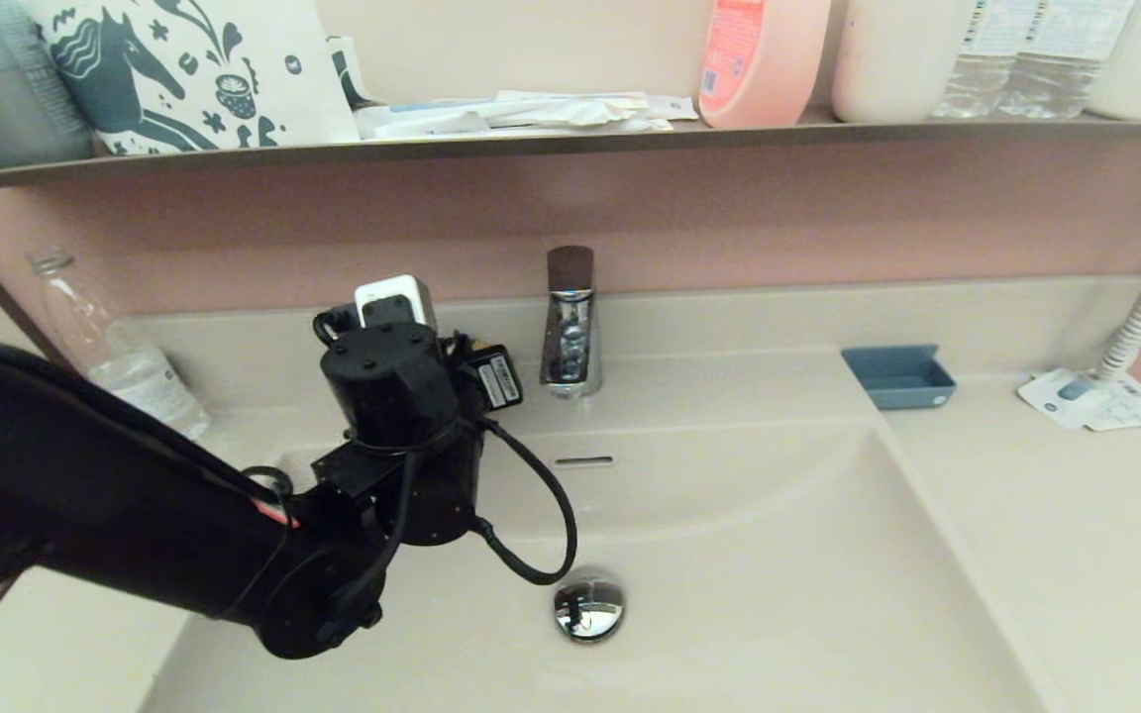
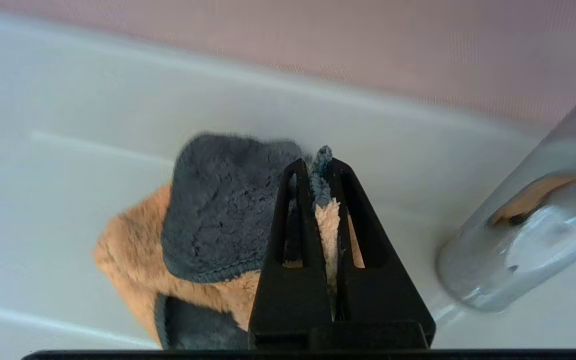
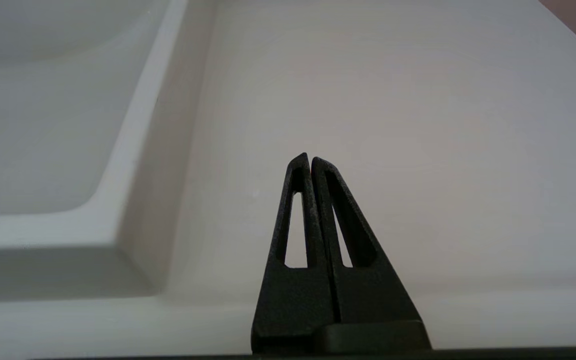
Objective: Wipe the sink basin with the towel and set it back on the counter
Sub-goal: Wipe the sink
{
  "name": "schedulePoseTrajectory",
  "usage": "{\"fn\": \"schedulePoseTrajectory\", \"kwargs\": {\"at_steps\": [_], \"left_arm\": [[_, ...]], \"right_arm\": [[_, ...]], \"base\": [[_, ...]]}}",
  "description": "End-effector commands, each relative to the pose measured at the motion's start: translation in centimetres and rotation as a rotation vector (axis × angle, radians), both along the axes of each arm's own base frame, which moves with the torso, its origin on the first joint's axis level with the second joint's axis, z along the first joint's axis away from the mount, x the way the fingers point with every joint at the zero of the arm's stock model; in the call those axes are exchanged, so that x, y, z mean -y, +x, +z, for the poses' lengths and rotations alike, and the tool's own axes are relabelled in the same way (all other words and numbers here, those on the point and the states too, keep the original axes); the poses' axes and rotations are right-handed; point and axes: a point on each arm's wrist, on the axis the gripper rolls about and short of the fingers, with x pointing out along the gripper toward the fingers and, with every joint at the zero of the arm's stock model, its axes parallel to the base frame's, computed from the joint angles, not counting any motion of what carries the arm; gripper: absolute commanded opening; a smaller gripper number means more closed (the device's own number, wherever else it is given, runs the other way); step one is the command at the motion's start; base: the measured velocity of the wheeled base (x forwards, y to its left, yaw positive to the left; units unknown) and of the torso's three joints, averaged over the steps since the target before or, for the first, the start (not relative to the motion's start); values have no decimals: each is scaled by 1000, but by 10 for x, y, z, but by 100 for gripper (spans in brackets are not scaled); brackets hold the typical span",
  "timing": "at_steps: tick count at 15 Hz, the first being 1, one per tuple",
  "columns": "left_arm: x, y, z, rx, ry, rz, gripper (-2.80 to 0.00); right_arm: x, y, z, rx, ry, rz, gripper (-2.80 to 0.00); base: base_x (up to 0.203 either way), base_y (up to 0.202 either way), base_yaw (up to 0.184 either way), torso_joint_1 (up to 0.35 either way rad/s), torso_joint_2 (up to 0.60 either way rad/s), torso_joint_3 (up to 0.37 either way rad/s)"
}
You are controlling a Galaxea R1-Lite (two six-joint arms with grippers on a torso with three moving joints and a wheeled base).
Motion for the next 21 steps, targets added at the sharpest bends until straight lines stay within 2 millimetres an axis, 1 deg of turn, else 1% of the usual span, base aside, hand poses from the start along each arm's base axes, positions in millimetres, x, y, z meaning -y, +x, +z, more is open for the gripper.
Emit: {"fn": "schedulePoseTrajectory", "kwargs": {"at_steps": [1,4,6,8,10,12,14,18,21], "left_arm": [[4,6,-13,-25,12,0,-280],[5,18,-29,-50,13,-19,-280],[10,25,-43,-73,2,-25,-280],[17,27,-53,-89,-10,-38,-280],[27,26,-69,-118,-19,-57,-280],[32,26,-77,-133,-21,-67,-280],[40,24,-74,-121,-32,-81,-280],[65,12,-68,-116,-31,-135,-280],[78,11,-65,-114,-31,-153,-280]], "right_arm": [[0,0,0,-1,0,1,-280],[0,0,0,-1,0,1,-280],[0,0,0,-1,0,1,-280],[0,0,0,-1,0,1,-280],[0,0,0,-1,0,1,-280],[0,0,0,-1,0,1,-280],[0,0,0,-1,0,1,-280],[0,0,0,-1,0,1,-280],[0,0,0,-1,0,1,-280]], "base": [[0,0,0,0,0,0],[0,0,0,0,0,0],[0,0,0,0,0,0],[0,0,0,0,0,0],[0,0,0,0,0,0],[0,0,0,0,0,0],[0,0,0,0,0,0],[0,0,0,0,0,0],[0,0,0,0,0,0]]}}
